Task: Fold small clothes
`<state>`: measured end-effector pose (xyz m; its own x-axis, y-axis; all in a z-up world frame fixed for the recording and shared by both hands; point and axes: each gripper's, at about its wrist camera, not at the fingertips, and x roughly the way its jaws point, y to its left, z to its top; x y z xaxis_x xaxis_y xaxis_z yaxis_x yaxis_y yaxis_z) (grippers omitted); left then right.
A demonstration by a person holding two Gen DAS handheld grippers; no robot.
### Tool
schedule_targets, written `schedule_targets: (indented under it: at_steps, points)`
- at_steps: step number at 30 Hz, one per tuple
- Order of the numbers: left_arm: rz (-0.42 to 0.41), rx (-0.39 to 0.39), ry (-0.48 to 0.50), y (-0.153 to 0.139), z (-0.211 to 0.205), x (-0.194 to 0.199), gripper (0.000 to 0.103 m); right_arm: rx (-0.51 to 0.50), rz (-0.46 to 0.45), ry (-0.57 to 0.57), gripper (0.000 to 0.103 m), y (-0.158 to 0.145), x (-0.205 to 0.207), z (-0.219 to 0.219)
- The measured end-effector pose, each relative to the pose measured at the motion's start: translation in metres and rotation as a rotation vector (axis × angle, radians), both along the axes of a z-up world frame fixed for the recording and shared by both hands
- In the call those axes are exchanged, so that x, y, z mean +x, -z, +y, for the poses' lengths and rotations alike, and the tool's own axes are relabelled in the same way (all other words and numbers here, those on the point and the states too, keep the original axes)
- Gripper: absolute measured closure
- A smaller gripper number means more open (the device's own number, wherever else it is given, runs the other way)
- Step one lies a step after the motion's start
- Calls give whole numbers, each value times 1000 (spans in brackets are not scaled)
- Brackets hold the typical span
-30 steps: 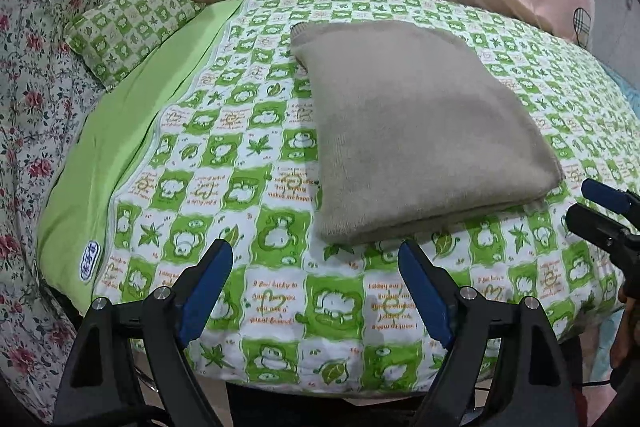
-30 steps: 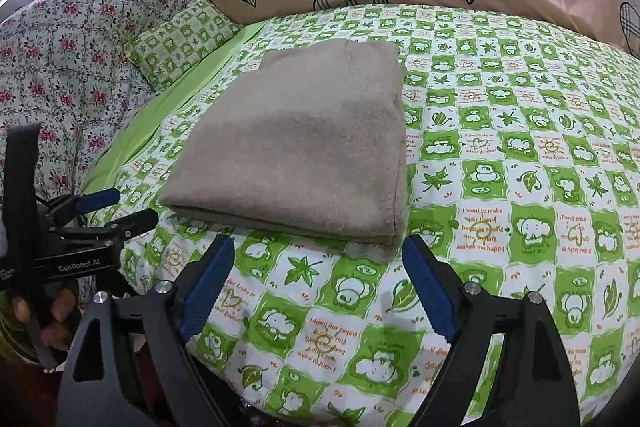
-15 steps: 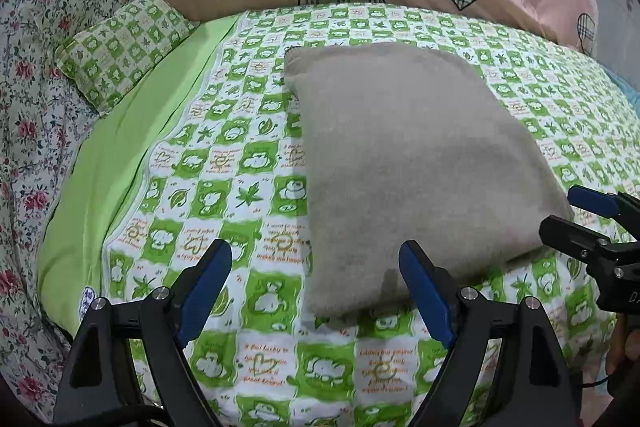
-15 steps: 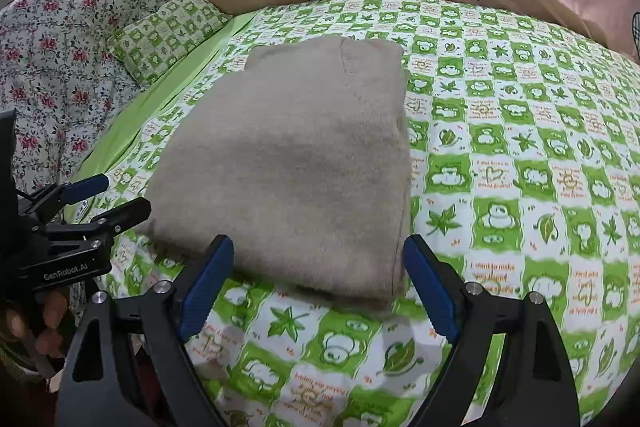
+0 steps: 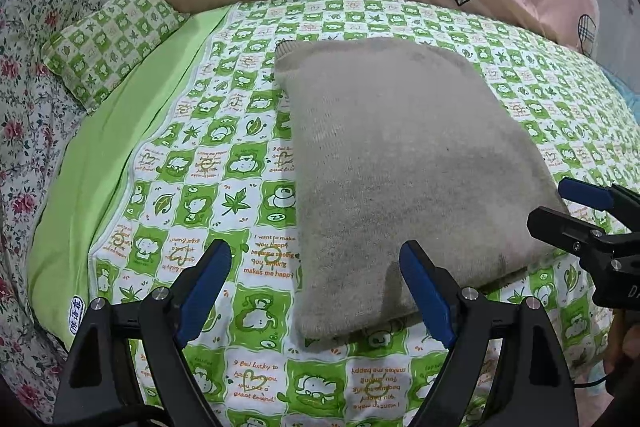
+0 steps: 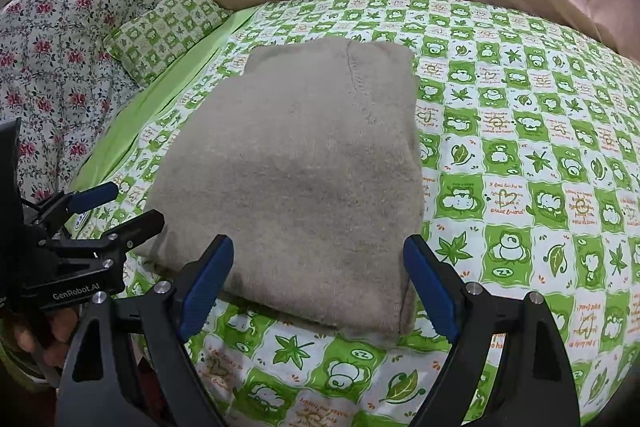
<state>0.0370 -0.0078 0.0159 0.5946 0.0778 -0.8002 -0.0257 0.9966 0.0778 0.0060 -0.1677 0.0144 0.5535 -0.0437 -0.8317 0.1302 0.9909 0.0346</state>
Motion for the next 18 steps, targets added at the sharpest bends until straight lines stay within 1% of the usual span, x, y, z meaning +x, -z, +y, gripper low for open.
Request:
schedule_targets:
  at_steps: [4,8,18]
  points:
    - [17,11,8,0,-1,1,16,0,19,2,16,-2,3,-1]
    - [18,11,8,-1,-1,0,16,5,38,-3,16,-3,6,0]
    - [12,4,8,-4,-1,1,16,-1,49,-17,16,-2,9,3]
